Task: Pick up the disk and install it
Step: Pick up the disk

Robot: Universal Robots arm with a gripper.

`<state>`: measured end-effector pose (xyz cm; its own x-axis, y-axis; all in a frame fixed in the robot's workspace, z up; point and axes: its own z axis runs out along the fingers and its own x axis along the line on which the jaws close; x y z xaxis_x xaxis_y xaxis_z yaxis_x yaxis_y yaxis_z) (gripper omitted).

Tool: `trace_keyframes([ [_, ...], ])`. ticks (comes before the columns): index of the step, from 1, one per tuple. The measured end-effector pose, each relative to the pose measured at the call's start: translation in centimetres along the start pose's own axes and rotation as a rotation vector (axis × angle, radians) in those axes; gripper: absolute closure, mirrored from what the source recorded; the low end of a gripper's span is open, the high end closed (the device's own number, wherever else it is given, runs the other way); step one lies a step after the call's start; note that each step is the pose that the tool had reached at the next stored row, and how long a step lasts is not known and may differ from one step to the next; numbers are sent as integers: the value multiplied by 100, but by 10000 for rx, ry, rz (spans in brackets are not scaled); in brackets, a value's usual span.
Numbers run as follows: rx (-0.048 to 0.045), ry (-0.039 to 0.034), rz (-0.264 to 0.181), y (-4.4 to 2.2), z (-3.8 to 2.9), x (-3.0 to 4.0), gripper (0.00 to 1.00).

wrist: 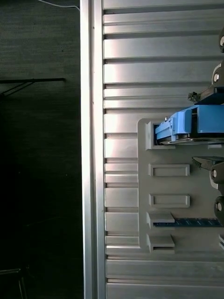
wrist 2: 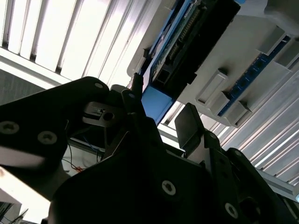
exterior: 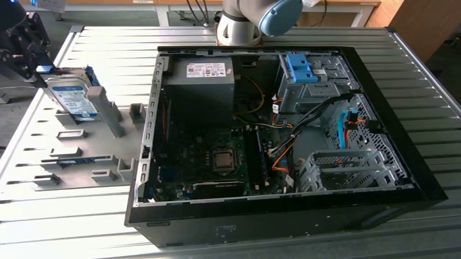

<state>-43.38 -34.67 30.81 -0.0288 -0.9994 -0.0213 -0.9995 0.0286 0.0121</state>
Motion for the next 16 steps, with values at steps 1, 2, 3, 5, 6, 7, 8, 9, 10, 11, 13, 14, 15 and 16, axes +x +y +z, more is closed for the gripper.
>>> trace_keyframes([
  [1, 0, 0, 0, 0, 6, 0, 45],
  [2, 0, 0, 0, 0, 12, 0, 45],
  [3, -1, 0, 0, 0, 18, 0, 45],
  [5, -2, 1, 0, 0, 27, 0, 45],
  [6, -3, 1, 0, 0, 29, 1, 46],
  [7, -3, 1, 0, 0, 30, 1, 46],
  [8, -1, 0, 0, 0, 32, 1, 53],
  [9, -1, 0, 0, 0, 34, 1, 53],
  [10, -1, 1, 0, 0, 34, 1, 53],
  [11, 0, 1, 0, 0, 36, 0, 53],
  [13, 1, -1, 1, 0, 40, -3, 53],
  [14, 1, -1, 1, 1, 41, -7, 53],
  [15, 0, 0, 2, 1, 42, -11, 53],
  [16, 0, 0, 1, 1, 44, -15, 53],
])
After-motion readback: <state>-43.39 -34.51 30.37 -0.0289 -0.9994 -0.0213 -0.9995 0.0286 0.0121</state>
